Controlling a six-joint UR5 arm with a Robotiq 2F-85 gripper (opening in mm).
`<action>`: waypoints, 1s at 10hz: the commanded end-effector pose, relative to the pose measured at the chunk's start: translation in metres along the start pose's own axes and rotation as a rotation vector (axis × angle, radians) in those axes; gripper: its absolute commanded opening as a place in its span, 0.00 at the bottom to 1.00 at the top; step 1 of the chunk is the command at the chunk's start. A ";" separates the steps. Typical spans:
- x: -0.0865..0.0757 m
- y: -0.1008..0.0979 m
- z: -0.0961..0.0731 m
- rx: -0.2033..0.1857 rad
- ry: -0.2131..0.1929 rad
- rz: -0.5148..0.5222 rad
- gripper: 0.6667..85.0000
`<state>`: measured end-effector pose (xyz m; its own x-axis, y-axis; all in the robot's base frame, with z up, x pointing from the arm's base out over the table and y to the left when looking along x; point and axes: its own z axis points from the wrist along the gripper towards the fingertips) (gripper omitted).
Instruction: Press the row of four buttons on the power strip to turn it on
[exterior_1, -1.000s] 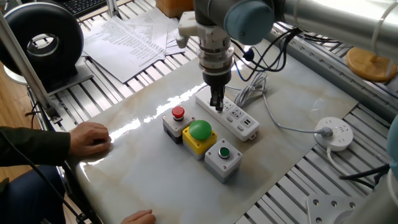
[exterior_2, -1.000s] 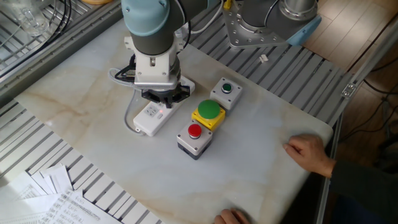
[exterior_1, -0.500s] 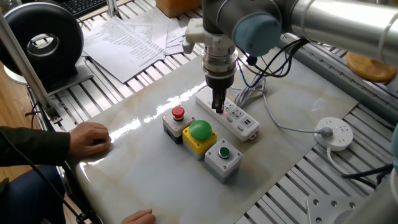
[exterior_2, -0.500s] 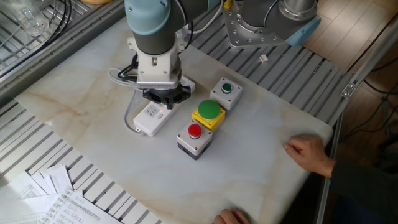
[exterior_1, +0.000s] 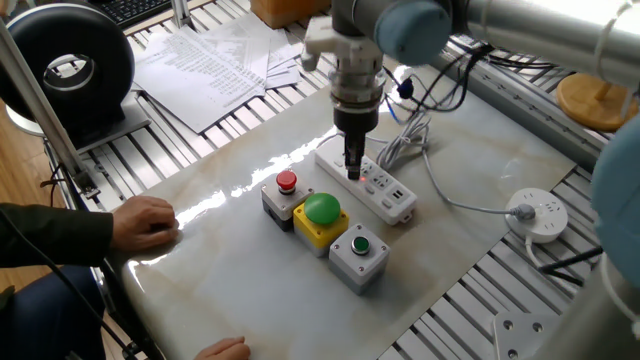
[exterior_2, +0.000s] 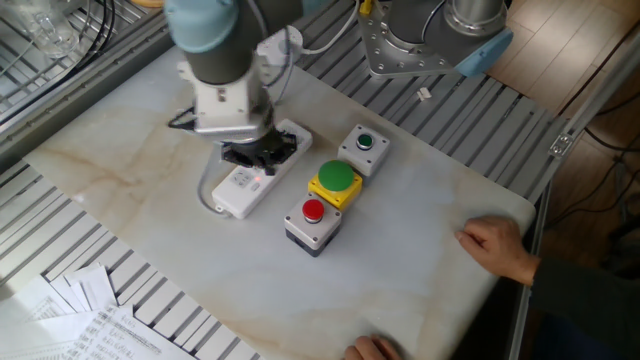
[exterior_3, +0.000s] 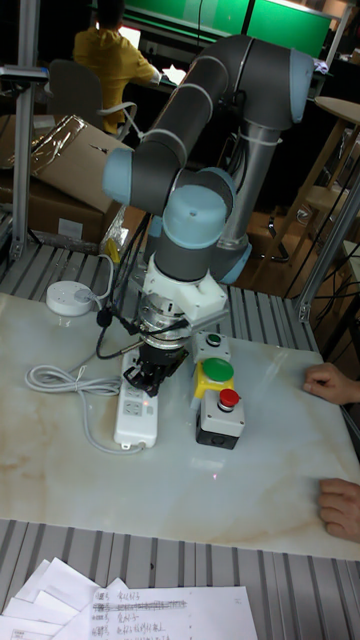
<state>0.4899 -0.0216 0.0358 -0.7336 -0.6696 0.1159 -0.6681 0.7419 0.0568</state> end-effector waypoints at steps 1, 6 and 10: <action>0.000 0.021 -0.055 0.124 0.113 0.084 0.00; 0.008 0.052 -0.026 -0.089 0.044 0.141 0.00; 0.025 0.049 -0.006 -0.098 0.045 0.152 0.00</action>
<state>0.4472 0.0017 0.0564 -0.8069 -0.5614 0.1838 -0.5508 0.8274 0.1091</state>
